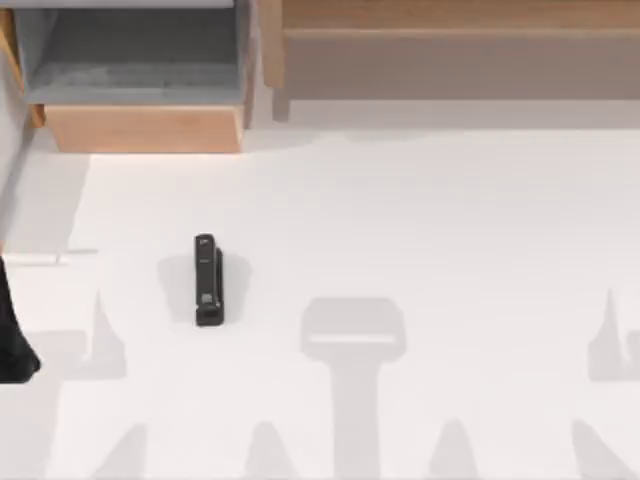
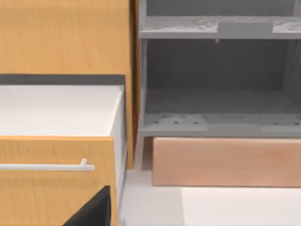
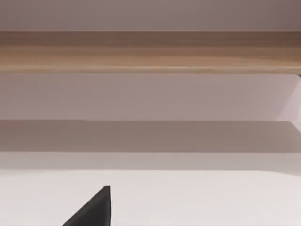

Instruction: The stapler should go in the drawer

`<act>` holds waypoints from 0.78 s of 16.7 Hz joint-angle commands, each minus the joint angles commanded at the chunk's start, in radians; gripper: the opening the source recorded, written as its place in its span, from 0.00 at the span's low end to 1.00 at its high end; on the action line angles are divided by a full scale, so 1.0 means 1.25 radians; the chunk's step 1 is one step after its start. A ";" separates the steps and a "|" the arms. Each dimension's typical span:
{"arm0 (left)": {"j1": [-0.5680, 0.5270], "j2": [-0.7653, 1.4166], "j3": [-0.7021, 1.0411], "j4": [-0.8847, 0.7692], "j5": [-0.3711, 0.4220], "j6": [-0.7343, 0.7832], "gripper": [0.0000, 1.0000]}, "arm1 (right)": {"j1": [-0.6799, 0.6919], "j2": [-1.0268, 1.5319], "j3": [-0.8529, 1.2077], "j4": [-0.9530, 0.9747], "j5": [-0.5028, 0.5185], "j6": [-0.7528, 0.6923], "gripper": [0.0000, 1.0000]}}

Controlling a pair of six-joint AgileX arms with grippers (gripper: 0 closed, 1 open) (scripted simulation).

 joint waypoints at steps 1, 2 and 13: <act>0.000 0.000 0.000 0.000 0.000 0.000 1.00 | 0.000 0.000 0.000 0.000 0.000 0.000 1.00; 0.000 0.000 0.000 0.000 0.000 0.000 1.00 | 0.000 0.000 0.000 0.000 0.000 0.000 1.00; -0.119 0.547 0.443 -0.300 0.000 -0.146 1.00 | 0.000 0.000 0.000 0.000 0.000 0.000 1.00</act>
